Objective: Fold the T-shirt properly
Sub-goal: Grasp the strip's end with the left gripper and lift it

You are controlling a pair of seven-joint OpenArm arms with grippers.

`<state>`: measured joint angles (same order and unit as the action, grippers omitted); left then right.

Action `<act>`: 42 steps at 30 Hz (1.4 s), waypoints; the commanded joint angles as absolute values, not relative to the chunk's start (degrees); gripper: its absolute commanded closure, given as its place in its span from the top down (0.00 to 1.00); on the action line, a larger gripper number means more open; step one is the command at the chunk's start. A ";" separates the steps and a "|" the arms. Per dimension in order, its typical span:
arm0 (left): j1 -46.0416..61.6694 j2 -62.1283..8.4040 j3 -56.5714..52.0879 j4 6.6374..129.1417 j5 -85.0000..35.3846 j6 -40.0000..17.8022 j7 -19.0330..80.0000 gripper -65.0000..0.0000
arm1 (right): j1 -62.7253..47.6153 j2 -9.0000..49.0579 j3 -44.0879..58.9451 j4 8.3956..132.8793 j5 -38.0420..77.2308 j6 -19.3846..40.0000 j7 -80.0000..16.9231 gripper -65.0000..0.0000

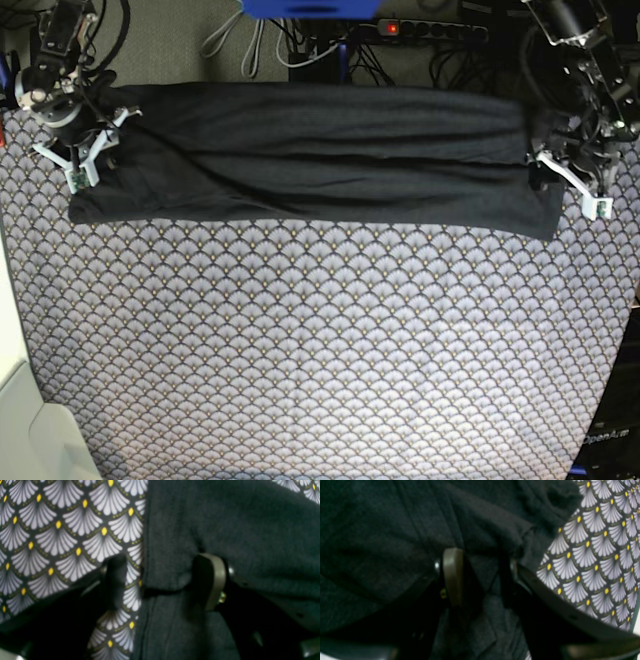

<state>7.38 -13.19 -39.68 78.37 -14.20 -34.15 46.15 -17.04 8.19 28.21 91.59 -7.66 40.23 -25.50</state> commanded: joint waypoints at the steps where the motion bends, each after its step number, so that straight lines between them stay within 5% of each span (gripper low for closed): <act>1: 7.96 -12.97 -39.43 78.37 -14.46 -35.03 48.57 0.64 | -17.27 8.57 28.44 92.09 -8.22 40.00 -26.24 0.37; 4: 8.40 -12.26 -39.43 78.37 -14.37 -35.03 48.57 0.53 | -17.27 8.57 28.44 92.09 -8.22 40.00 -26.24 0.37; 10: 8.48 -12.18 -39.43 78.37 -14.29 -35.03 48.92 0.00 | -17.27 8.57 28.44 92.09 -8.22 40.00 -26.24 0.37; 18: 8.66 -12.00 -39.78 80.48 -14.29 -35.03 49.01 0.01 | -17.10 8.57 28.44 92.09 -8.22 40.00 -26.24 0.37; 27: 8.48 -6.81 -39.08 100.53 -14.20 -34.77 58.24 0.01 | -16.92 8.66 28.44 92.09 -8.22 40.00 -26.24 0.37; 33: 8.48 -4.44 -29.58 111.69 -14.29 -34.24 64.40 0.01 | -16.92 8.66 28.44 92.09 -8.22 40.00 -26.24 0.37; 42: 9.10 2.77 -19.56 112.84 -13.67 -34.15 66.68 0.01 | -17.01 8.66 28.44 92.09 -8.22 40.00 -26.24 0.37</act>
<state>9.56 2.83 -19.66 111.77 -12.88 -34.20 67.55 -16.88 8.08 28.21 91.59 -7.70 40.23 -25.65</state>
